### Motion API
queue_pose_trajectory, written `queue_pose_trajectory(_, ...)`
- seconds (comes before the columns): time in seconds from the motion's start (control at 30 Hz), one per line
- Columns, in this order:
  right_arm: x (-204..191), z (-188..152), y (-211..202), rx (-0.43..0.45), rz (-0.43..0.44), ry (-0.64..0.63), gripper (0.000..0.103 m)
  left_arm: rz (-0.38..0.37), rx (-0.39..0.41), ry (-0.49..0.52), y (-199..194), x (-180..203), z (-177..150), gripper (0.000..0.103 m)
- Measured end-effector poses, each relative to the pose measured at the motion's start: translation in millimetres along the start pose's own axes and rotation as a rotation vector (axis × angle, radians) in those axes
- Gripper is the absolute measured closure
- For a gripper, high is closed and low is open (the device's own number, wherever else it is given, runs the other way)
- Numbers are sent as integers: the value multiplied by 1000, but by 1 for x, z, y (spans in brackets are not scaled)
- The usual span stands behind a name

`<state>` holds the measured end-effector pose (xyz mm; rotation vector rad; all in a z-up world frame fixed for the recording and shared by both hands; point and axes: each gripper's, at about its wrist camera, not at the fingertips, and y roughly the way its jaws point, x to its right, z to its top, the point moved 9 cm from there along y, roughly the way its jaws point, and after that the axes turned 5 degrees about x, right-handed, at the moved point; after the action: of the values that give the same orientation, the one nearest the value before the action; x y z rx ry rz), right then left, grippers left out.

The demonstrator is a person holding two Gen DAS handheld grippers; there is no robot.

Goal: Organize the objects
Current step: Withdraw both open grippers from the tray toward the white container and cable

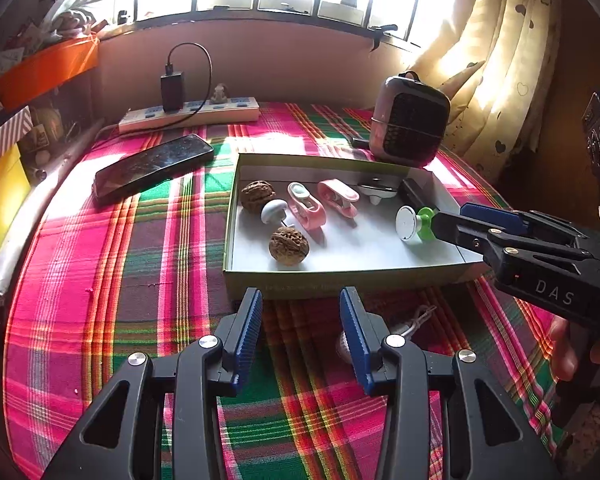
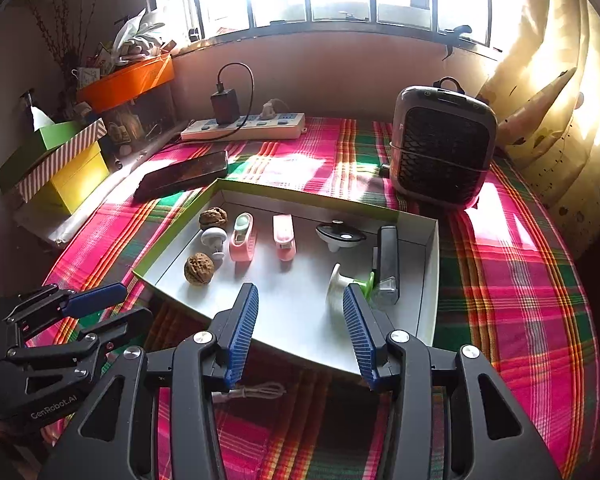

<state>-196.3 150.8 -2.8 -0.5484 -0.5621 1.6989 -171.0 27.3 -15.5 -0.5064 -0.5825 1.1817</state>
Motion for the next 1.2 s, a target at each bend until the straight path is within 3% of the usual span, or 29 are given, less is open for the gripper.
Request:
queue_pose_trajectory(0.37,7,-26,-17,-1,-8,9,57,-126,-54,35,5,29,-27,58)
queue_pose_trajectory(1.0,15,-49,-20,-30,-17,40,57,-74,-103,32,30,26,-28,59)
queue_pose_trajectory(1.2,3,-56,-17,-50,5,28,57,-56,-92,30,29,20,-29,74)
